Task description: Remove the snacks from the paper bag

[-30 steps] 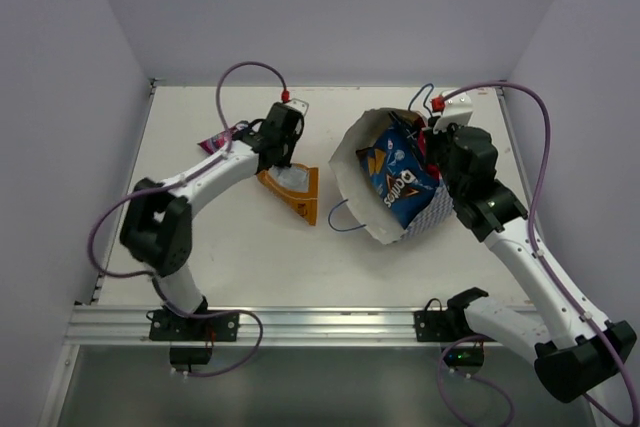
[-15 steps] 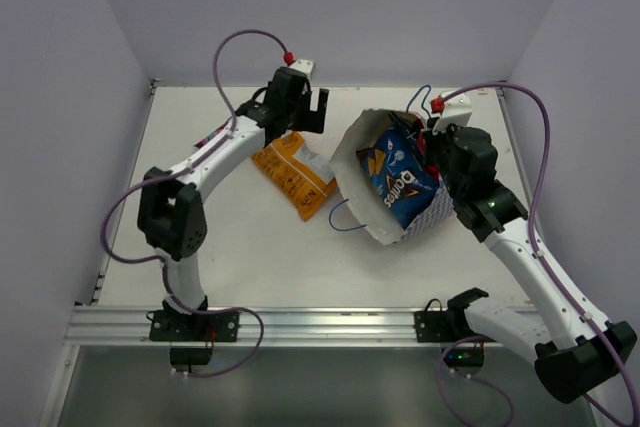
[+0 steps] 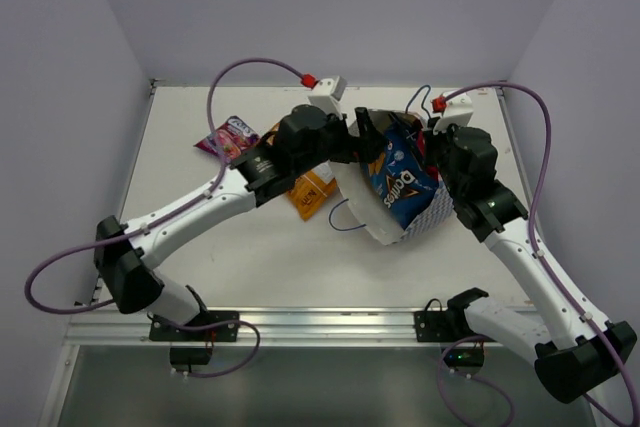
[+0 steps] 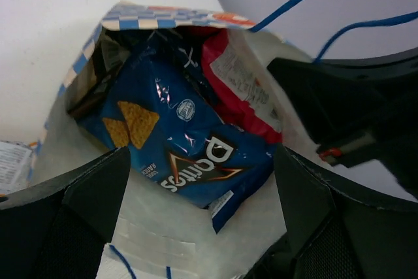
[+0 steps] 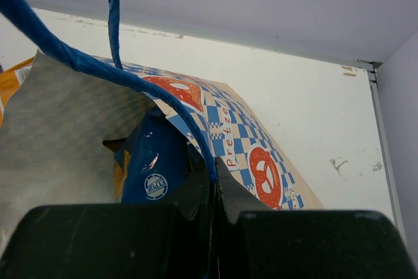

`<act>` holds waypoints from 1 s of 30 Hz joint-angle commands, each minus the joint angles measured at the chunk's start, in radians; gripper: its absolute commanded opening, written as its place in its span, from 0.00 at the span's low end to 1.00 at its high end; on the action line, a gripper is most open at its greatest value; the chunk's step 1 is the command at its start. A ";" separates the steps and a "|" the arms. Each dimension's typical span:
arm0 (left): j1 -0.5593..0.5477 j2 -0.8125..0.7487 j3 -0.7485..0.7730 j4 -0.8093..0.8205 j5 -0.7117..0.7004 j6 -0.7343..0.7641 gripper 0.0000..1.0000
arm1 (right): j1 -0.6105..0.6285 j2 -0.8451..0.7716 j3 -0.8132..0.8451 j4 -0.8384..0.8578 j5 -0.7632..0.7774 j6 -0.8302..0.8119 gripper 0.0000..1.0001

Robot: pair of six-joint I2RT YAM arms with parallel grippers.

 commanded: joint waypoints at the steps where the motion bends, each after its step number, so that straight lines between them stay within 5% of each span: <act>1: -0.024 0.126 0.019 0.064 -0.048 -0.096 0.96 | -0.003 -0.010 0.026 -0.029 -0.008 0.058 0.01; 14: -0.033 0.510 0.277 0.070 -0.102 -0.139 0.93 | -0.003 -0.018 -0.016 -0.016 -0.039 0.089 0.00; 17: -0.035 0.544 0.278 0.074 -0.102 -0.145 0.74 | -0.003 -0.023 -0.022 -0.018 -0.040 0.087 0.00; 21: -0.035 0.496 0.238 0.081 -0.097 -0.146 0.17 | -0.003 -0.032 -0.026 -0.016 -0.031 0.078 0.00; 23: -0.035 0.463 0.211 0.081 -0.102 -0.131 0.03 | -0.003 -0.035 -0.028 -0.016 -0.025 0.073 0.00; 30: -0.035 0.237 0.194 -0.029 -0.102 -0.036 0.00 | -0.003 -0.036 -0.028 -0.018 0.010 0.055 0.00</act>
